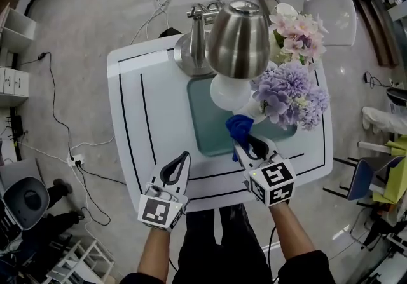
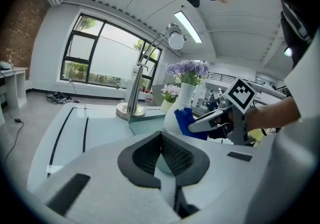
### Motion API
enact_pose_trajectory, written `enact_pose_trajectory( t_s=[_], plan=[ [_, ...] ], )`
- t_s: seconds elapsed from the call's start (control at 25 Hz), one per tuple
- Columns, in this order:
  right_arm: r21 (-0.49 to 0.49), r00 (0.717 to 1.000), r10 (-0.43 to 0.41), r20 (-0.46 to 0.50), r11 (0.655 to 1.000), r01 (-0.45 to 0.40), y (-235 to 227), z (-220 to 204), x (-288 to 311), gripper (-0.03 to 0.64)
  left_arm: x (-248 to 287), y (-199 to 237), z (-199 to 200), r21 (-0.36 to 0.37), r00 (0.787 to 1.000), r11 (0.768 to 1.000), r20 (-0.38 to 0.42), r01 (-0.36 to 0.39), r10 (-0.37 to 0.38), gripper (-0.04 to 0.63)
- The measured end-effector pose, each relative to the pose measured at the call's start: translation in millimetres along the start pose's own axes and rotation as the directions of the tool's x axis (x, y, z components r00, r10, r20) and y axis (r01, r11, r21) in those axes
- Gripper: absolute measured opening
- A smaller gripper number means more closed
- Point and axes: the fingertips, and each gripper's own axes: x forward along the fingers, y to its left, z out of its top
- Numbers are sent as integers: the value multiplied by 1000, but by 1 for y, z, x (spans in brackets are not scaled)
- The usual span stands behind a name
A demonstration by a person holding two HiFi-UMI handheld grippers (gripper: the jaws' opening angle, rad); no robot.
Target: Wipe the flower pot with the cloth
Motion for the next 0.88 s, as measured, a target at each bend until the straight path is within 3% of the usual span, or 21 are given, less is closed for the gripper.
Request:
enact_pose_trajectory(
  t_s=[0.16, 0.32, 0.56, 0.88],
  plan=[
    [-14, 995, -5, 103, 1000, 6, 26, 36, 4, 106, 1, 14, 4, -19, 1000, 1000, 4, 11, -11, 8],
    [96, 972, -113, 205, 991, 95, 19, 70, 8, 106, -3, 27, 7, -8, 1000, 1000, 7, 15, -15, 8],
    [251, 975, -174, 137, 958, 136, 4, 48, 28, 106, -4, 43, 2, -13, 1000, 1000, -7, 25, -25, 8],
    [300, 971, -231, 65, 932, 202, -15, 15, 18, 106, 4, 50, -2, -7, 999, 999, -16, 45, -45, 8]
  ],
)
